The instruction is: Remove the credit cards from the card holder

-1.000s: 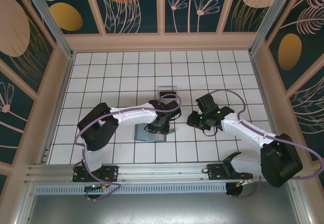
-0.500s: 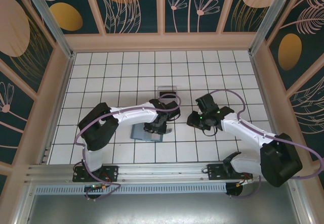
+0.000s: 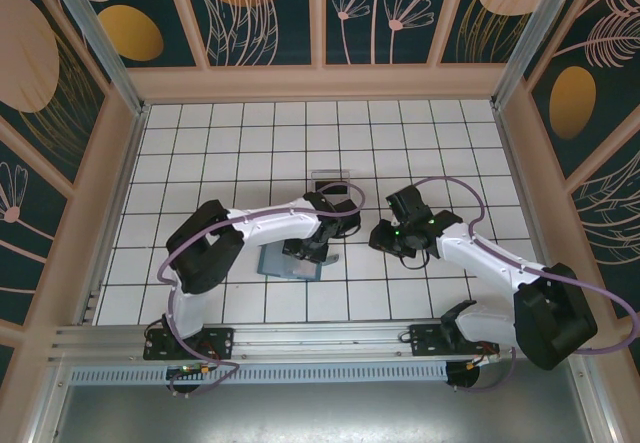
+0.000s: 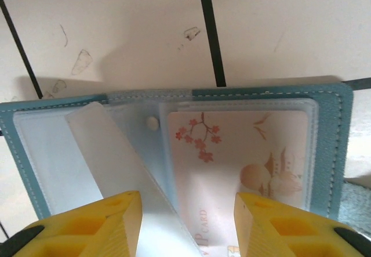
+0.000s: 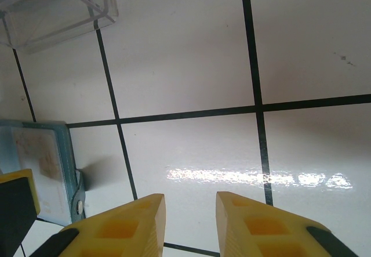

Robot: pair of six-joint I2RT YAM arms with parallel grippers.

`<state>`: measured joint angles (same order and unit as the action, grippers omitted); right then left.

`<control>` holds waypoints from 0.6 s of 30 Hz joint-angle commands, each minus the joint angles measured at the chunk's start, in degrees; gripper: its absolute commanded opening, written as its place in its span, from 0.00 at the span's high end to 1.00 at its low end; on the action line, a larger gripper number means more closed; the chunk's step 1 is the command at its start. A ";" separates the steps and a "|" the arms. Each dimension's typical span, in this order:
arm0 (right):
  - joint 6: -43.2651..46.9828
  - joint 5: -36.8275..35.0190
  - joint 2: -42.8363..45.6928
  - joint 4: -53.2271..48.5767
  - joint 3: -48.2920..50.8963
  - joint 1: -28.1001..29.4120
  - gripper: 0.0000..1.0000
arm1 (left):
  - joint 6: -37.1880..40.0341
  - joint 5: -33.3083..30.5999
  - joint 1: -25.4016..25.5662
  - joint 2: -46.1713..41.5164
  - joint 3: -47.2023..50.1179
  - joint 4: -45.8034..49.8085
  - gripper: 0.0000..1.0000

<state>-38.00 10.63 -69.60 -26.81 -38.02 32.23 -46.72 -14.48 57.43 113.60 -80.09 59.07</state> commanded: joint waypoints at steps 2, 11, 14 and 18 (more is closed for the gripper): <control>0.20 0.35 -0.31 -0.29 -1.00 -0.06 0.70 | 1.02 -3.59 0.40 1.44 -1.81 5.21 0.52; 0.06 0.35 -0.01 -0.28 -1.02 0.03 0.70 | 0.71 -5.27 0.49 0.27 -0.38 7.11 0.53; -0.06 0.70 -0.01 -0.44 -1.59 0.03 0.70 | 0.57 -6.18 0.38 -0.86 0.36 7.71 0.53; -0.88 0.95 -0.18 0.11 -1.88 0.92 0.70 | 1.03 -6.35 0.32 -2.06 2.63 6.78 0.53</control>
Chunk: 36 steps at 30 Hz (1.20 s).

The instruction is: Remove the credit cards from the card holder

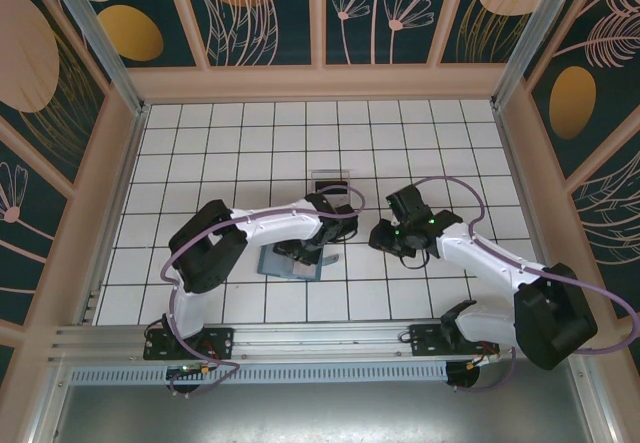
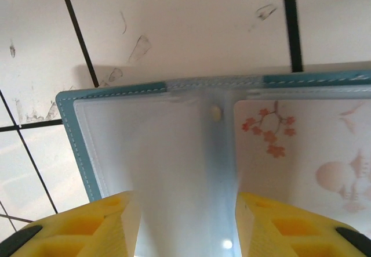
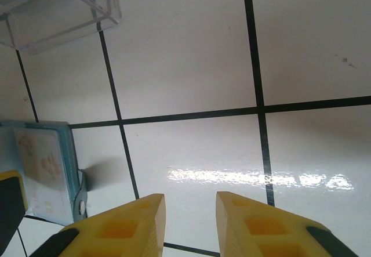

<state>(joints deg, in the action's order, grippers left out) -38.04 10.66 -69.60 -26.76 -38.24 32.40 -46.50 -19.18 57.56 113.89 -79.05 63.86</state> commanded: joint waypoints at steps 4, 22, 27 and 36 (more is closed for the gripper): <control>-1.96 1.30 -1.59 1.02 -2.12 2.82 0.70 | 0.82 -1.23 -0.30 -4.20 4.34 -0.42 0.52; -8.35 3.31 -12.36 8.41 -7.75 13.13 0.54 | 2.83 2.61 -6.34 -12.68 17.59 -11.59 0.53; -9.19 4.37 -14.81 10.23 -8.40 13.98 0.52 | 3.86 4.57 -7.83 -13.55 21.83 -15.65 0.53; -9.02 5.30 -19.33 11.32 -9.07 15.10 0.62 | 5.10 13.64 -8.78 -16.94 27.39 -24.43 0.54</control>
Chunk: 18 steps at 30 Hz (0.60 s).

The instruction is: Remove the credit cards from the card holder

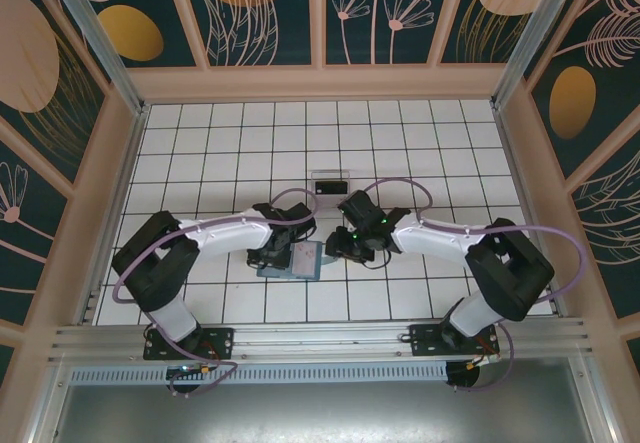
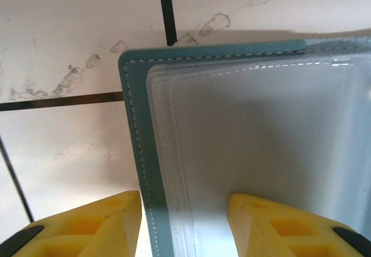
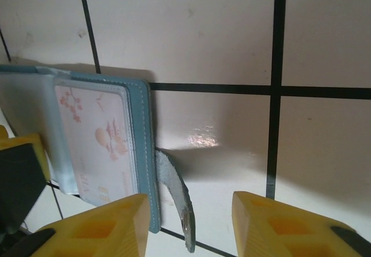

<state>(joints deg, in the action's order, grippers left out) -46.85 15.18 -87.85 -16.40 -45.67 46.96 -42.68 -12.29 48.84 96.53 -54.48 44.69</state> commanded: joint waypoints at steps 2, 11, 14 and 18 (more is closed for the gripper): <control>-0.24 0.42 -1.27 0.85 -1.48 0.68 0.71 | 1.49 8.63 -0.06 0.42 3.62 -6.33 0.55; 2.32 -2.66 -0.25 -3.23 -1.37 -0.57 0.94 | 0.93 16.40 -0.10 -2.75 5.52 -10.59 0.56; 3.74 -3.68 0.91 -5.05 -1.01 -2.14 0.95 | 0.13 17.75 -0.04 -5.00 5.61 -11.05 0.58; 5.92 -4.38 2.19 -7.30 -0.93 -4.77 0.95 | -1.25 17.61 -0.04 -7.69 5.27 -10.50 0.58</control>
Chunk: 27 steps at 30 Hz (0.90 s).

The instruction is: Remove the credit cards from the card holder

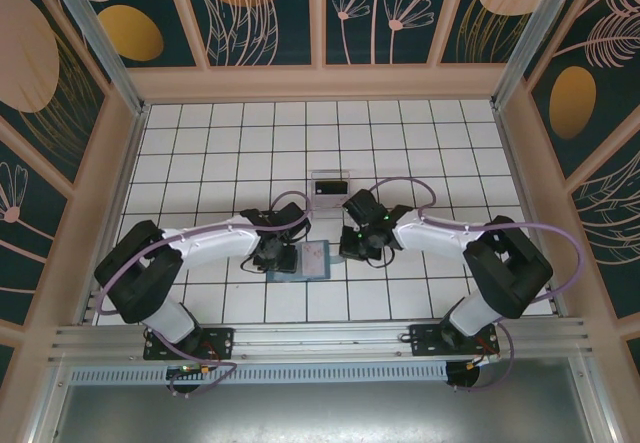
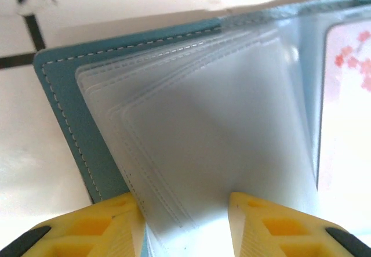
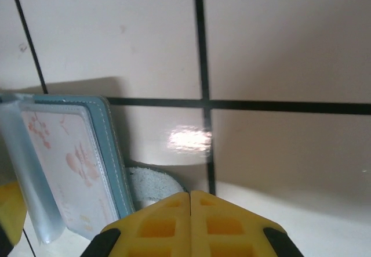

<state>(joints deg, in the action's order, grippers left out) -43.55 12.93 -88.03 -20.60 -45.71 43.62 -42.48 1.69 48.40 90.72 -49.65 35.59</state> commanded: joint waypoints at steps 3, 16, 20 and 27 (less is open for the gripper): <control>3.79 -1.85 2.44 -3.94 -1.39 -2.52 0.93 | -1.77 1.29 0.38 -1.73 -0.72 0.72 0.59; 2.96 -3.43 4.02 -7.11 -4.71 -1.98 0.71 | -1.71 -5.73 0.38 -1.59 -12.23 8.43 0.60; 2.43 -4.12 5.07 -7.99 -5.39 -1.74 0.70 | -1.92 -1.33 0.38 -1.16 -14.36 4.45 0.61; 1.42 -5.89 6.87 -9.01 -5.32 -1.69 0.69 | -5.84 10.04 0.38 2.85 -11.58 -9.39 0.66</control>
<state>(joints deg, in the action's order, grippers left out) -41.04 9.39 -82.94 -27.42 -49.78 41.63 -45.69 5.93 48.53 91.44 -62.78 32.67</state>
